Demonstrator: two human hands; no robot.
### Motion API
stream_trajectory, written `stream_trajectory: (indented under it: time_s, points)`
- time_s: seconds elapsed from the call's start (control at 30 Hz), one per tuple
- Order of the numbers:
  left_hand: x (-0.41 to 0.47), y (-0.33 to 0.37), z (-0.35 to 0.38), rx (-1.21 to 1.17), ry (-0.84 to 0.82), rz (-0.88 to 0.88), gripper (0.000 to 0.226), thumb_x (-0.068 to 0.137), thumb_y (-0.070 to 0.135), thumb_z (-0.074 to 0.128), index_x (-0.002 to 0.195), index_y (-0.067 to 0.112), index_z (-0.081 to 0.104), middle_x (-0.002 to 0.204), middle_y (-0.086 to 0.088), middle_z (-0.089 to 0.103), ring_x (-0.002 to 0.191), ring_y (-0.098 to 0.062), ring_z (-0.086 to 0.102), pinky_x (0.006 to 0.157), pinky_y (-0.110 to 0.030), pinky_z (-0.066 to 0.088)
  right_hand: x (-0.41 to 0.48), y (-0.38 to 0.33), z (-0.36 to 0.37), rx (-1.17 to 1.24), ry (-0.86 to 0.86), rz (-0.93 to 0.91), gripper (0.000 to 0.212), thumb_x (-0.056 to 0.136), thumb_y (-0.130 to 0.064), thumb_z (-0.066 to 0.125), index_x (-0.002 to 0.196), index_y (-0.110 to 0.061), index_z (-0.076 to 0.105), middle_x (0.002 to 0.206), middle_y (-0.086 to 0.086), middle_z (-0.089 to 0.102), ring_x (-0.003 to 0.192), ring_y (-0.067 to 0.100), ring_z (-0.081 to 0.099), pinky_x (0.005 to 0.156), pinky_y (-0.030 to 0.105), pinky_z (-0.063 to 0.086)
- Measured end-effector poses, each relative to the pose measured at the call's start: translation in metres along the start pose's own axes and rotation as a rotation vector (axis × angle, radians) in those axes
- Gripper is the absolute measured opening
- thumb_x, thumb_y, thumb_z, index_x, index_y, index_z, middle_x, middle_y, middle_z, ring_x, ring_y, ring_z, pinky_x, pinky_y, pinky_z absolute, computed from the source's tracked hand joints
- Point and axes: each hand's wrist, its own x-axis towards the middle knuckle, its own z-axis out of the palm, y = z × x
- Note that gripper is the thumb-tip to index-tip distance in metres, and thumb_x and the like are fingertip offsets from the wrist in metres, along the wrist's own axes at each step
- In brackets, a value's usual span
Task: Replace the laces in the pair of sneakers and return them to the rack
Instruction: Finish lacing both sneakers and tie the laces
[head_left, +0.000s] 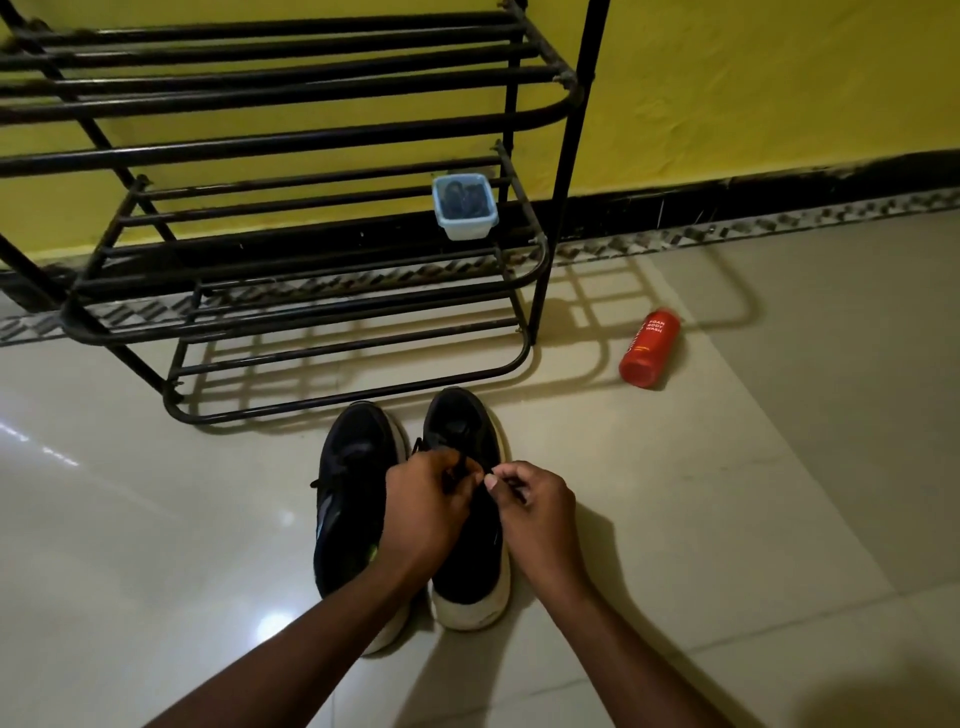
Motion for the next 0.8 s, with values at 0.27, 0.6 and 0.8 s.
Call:
stream_trajectory:
  time_s: [0.27, 0.6, 0.8]
  points:
    - [-0.001, 0.004, -0.001, -0.14, 0.054, -0.122, 0.004, 0.083, 0.019, 0.082, 0.084, 0.023, 0.079, 0.074, 0.016, 0.073, 0.07, 0.011, 0.067, 0.063, -0.008, 0.053, 0.005, 0.005, -0.003, 0.048, -0.042, -0.007, 0.019, 0.099, -0.017, 0.059, 0.092, -0.023, 0.075, 0.087, -0.01, 0.075, 0.087, 0.006, 0.071, 0.082, 0.04, 0.06]
    - [0.01, 0.001, -0.012, -0.067, -0.074, -0.041, 0.033, 0.081, 0.011, 0.083, 0.11, 0.021, 0.07, 0.083, 0.014, 0.071, 0.07, 0.017, 0.063, 0.062, -0.004, 0.051, 0.023, -0.007, -0.01, -0.038, -0.173, -0.041, 0.017, 0.094, -0.009, 0.066, 0.084, -0.023, 0.07, 0.082, -0.011, 0.071, 0.081, 0.004, 0.067, 0.075, 0.028, 0.059]
    - [0.005, -0.006, -0.01, -0.074, -0.035, -0.079, 0.025, 0.081, 0.018, 0.084, 0.101, 0.022, 0.07, 0.082, 0.011, 0.074, 0.073, 0.008, 0.068, 0.064, -0.005, 0.051, 0.016, -0.007, -0.002, -0.279, -0.13, -0.201, 0.027, 0.095, -0.008, 0.056, 0.083, -0.032, 0.053, 0.092, -0.011, 0.057, 0.09, 0.006, 0.056, 0.075, 0.023, 0.047]
